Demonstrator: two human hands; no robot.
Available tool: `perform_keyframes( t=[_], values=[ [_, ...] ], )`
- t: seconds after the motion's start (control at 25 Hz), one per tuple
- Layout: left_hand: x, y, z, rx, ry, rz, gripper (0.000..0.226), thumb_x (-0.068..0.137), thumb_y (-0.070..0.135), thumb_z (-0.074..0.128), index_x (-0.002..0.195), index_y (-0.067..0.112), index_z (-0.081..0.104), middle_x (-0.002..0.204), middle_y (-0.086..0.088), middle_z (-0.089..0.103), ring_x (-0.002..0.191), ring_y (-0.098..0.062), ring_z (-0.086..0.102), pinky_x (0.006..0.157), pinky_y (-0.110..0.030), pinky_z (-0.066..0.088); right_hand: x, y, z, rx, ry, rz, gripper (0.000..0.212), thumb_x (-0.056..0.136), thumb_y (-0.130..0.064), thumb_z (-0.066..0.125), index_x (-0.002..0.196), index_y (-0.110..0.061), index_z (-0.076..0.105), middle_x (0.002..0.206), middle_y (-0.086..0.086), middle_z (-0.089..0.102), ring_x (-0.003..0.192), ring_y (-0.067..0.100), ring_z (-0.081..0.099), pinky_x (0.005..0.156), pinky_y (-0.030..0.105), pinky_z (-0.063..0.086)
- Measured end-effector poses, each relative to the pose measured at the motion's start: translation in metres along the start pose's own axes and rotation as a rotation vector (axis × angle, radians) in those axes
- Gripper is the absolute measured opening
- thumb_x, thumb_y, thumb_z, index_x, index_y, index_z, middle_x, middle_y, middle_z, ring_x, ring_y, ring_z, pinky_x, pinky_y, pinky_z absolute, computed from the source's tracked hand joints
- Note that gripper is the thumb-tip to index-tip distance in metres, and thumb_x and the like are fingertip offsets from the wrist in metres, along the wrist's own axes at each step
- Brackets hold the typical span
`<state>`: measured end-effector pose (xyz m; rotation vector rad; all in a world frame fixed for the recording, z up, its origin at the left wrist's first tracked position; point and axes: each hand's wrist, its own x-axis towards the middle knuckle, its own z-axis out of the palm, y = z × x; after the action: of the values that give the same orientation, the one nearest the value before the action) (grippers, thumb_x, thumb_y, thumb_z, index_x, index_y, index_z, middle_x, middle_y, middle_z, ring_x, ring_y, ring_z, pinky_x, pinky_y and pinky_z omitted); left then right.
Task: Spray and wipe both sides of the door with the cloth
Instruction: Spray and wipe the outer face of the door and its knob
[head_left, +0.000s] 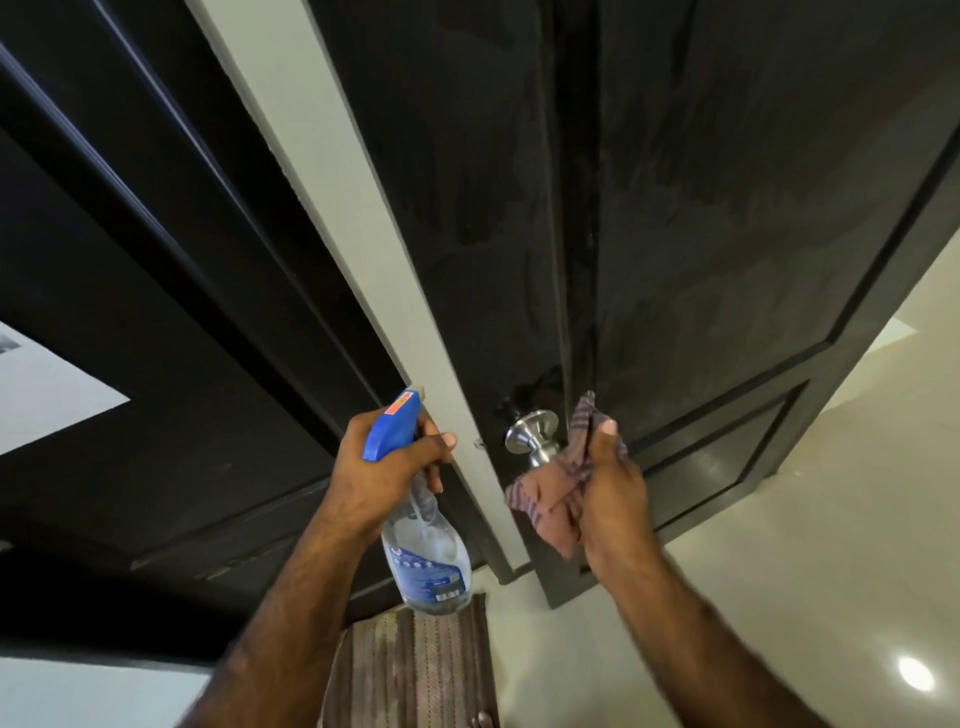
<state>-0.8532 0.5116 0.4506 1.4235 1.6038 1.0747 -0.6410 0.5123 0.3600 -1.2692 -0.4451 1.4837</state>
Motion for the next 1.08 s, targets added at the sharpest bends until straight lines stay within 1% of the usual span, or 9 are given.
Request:
perform_keyframes(
  t=[0.12,0.32,0.48,0.6,0.68,0.8,0.92,1.0,1.08],
  values=[
    [-0.001,0.0,0.006,-0.029,-0.01,-0.013,0.019,0.09,0.008,0.077,0.087,-0.007,0.065,0.077,-0.024,0.07,0.06,-0.033,0.066,0.062,-0.04,0.062,-0.009,0.022,0.004,-0.275,0.009,-0.227,0.043,0.102,-0.066,0.047,0.123,-0.033,0.065,0.109,-0.001,0.077,0.093,0.021,0.08,0.077,0.045,0.068],
    [0.0,0.003,0.017,-0.035,-0.033,-0.002,0.018,0.09,0.004,0.076,0.084,-0.009,0.064,0.078,-0.027,0.069,0.058,-0.033,0.066,0.06,-0.04,0.061,-0.009,0.064,-0.005,-0.357,-0.023,-0.377,0.019,0.105,-0.05,0.063,0.111,-0.034,0.072,0.095,-0.004,0.08,0.084,0.016,0.079,0.07,0.039,0.067],
    [-0.003,0.006,0.017,-0.053,-0.038,-0.005,0.016,0.091,0.005,0.076,0.086,-0.006,0.065,0.079,-0.022,0.072,0.06,-0.036,0.066,0.063,-0.043,0.061,0.006,0.055,-0.025,-0.294,-0.038,-0.165,0.01,0.107,-0.024,0.064,0.109,-0.026,0.074,0.099,0.003,0.081,0.091,0.027,0.08,0.08,0.045,0.067],
    [-0.011,0.009,0.014,-0.04,-0.044,0.011,0.017,0.091,0.006,0.075,0.087,-0.007,0.065,0.079,-0.024,0.07,0.062,-0.035,0.067,0.062,-0.041,0.062,0.033,0.019,-0.025,-0.006,-0.108,0.075,0.025,0.112,-0.028,0.053,0.122,-0.015,0.071,0.111,0.011,0.081,0.1,0.029,0.08,0.087,0.047,0.061],
    [-0.015,0.007,0.009,-0.039,-0.034,-0.001,0.018,0.091,0.006,0.075,0.087,-0.008,0.065,0.08,-0.028,0.069,0.061,-0.034,0.066,0.061,-0.039,0.062,0.049,-0.011,-0.007,-0.091,-0.132,0.076,0.033,0.111,-0.04,0.055,0.124,-0.015,0.072,0.112,0.011,0.08,0.098,0.028,0.079,0.083,0.041,0.058],
    [-0.018,0.005,0.0,-0.022,-0.01,-0.012,0.018,0.091,0.009,0.077,0.087,-0.005,0.066,0.078,-0.021,0.072,0.06,-0.03,0.067,0.061,-0.038,0.062,0.04,-0.01,0.024,-0.646,0.011,-0.295,0.042,0.11,-0.045,0.055,0.136,-0.012,0.062,0.119,0.007,0.07,0.099,0.023,0.069,0.082,0.03,0.049],
    [-0.02,0.003,-0.002,-0.006,0.003,-0.022,0.017,0.091,0.011,0.077,0.087,-0.002,0.067,0.078,-0.019,0.072,0.06,-0.03,0.068,0.062,-0.039,0.063,0.013,0.026,0.032,-1.195,0.151,-0.836,0.05,0.105,-0.047,0.056,0.142,-0.014,0.052,0.136,0.018,0.055,0.12,0.032,0.058,0.093,0.039,0.054],
    [-0.02,0.003,-0.002,-0.009,-0.002,-0.026,0.016,0.091,0.011,0.077,0.088,-0.001,0.067,0.078,-0.02,0.072,0.061,-0.03,0.068,0.063,-0.039,0.063,0.013,0.045,0.025,-1.464,0.101,-1.013,0.056,0.096,-0.044,0.067,0.144,-0.02,0.051,0.146,0.021,0.05,0.134,0.04,0.049,0.109,0.055,0.05],
    [-0.02,0.006,0.001,-0.011,0.0,-0.02,0.015,0.091,0.01,0.076,0.088,0.0,0.067,0.079,-0.02,0.072,0.061,-0.03,0.068,0.063,-0.038,0.063,0.023,0.049,0.003,-1.733,-0.102,-1.165,0.065,0.088,-0.037,0.076,0.146,-0.02,0.053,0.153,0.023,0.046,0.143,0.046,0.043,0.118,0.064,0.04]
  ],
)
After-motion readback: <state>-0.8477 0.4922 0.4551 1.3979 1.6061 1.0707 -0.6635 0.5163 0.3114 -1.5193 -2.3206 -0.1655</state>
